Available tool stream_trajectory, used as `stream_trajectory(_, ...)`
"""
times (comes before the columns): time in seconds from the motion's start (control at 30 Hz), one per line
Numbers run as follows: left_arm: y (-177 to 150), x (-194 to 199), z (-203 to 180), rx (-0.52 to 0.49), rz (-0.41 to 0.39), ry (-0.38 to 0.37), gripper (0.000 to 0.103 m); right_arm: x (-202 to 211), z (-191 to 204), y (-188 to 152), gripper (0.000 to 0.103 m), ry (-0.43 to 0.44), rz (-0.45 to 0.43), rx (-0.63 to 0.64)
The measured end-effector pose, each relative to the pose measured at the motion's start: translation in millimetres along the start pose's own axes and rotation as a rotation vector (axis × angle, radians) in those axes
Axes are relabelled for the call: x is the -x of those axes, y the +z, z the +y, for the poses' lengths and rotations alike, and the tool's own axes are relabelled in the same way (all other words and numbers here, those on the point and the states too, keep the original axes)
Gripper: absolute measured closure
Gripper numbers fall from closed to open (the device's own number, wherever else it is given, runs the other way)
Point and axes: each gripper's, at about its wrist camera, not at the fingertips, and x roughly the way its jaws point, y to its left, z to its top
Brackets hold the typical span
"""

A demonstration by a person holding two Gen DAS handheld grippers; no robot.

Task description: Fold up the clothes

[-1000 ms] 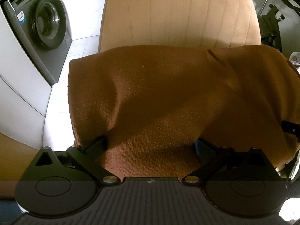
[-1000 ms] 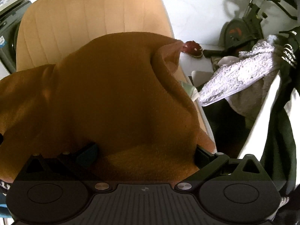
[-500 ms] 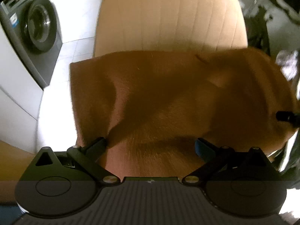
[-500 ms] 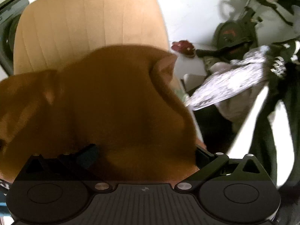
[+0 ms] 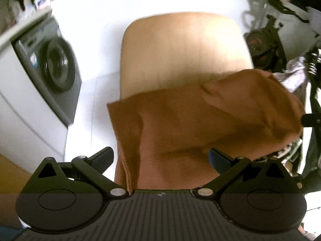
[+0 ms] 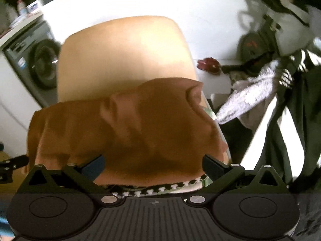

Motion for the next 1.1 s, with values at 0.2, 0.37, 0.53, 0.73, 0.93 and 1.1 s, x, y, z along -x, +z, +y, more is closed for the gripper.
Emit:
stream_trajectory(0.2,-19,55,-35,0.051,-0.072,0.049,0.000,43,-5,-15,0.001,0.049,-0.021,0.055)
stream_trajectory(0.37,-48,99,-83,0.109,-0.070,0.062,0.000,92,-38,-52,0.001,0.058,-0.005,0.085)
stream_trajectory(0.53,-83,136,-131,0.211,-0.018,-0.016,0.000,138,-75,-108,0.001,0.057,0.011,0.094)
stream_trajectory(0.73,-114,166,-167,0.219,0.042,-0.010,0.000,171,-94,-168,0.001,0.084,0.060,0.093)
stream_trajectory(0.93,-128,189,-186,0.200,0.051,-0.015,0.000,198,-90,-198,0.001,0.091,0.052,0.141)
stream_trajectory(1.1,-140,201,-198,0.158,0.038,0.005,0.000,212,-90,-211,0.001,0.077,0.037,0.135)
